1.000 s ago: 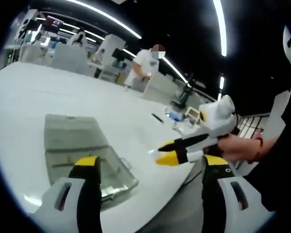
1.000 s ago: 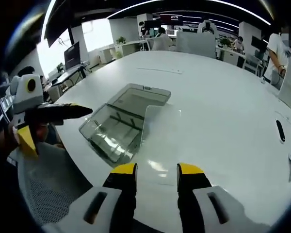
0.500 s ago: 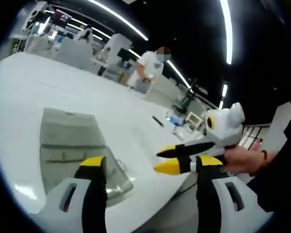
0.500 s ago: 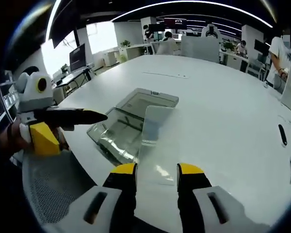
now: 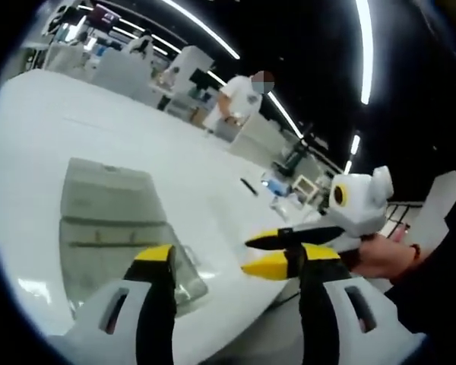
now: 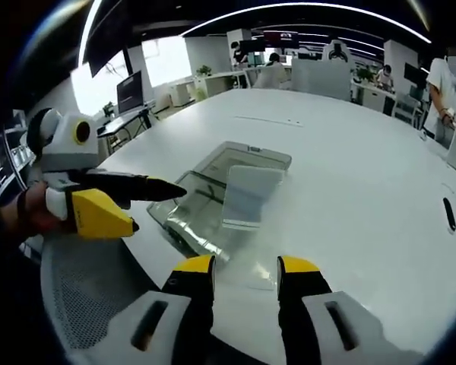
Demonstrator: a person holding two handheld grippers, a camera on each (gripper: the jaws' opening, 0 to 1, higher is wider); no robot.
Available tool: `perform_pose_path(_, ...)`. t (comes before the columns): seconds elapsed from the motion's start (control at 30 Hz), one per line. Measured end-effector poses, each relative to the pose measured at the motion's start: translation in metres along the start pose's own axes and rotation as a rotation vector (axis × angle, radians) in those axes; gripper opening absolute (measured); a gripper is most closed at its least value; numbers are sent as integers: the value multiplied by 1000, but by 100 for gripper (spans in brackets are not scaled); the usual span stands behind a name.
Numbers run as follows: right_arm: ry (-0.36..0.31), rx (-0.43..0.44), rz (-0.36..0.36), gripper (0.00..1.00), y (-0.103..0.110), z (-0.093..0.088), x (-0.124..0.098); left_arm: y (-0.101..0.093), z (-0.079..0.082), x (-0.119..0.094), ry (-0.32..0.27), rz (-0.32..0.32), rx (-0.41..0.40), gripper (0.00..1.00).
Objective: Insert the divider into the dual guide fixture by aligning both edges with the guide slots and pushing it downward to the bottom, including one-sided entry, uneven engagement, binding, and posture correction.
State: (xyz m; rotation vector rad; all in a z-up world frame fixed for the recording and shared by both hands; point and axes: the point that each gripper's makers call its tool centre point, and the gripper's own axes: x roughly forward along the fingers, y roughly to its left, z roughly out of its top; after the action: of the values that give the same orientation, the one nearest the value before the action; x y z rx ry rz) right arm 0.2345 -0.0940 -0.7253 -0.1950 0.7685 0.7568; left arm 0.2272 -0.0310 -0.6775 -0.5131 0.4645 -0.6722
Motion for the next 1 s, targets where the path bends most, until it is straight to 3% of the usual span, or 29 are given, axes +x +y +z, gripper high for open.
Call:
perform_pose_path(0.1,-3,-6,8,28,3,1,-1,-1,2,1,1,-12,-24,52)
perform_pose_path(0.4,-5,-5,29,28,10,1,-5,3,4,1,-5,-3,-27,51)
perform_pose_path(1.0,-33,-27,97,28,31,13,-4,8,8,0,-30,1,-78,35)
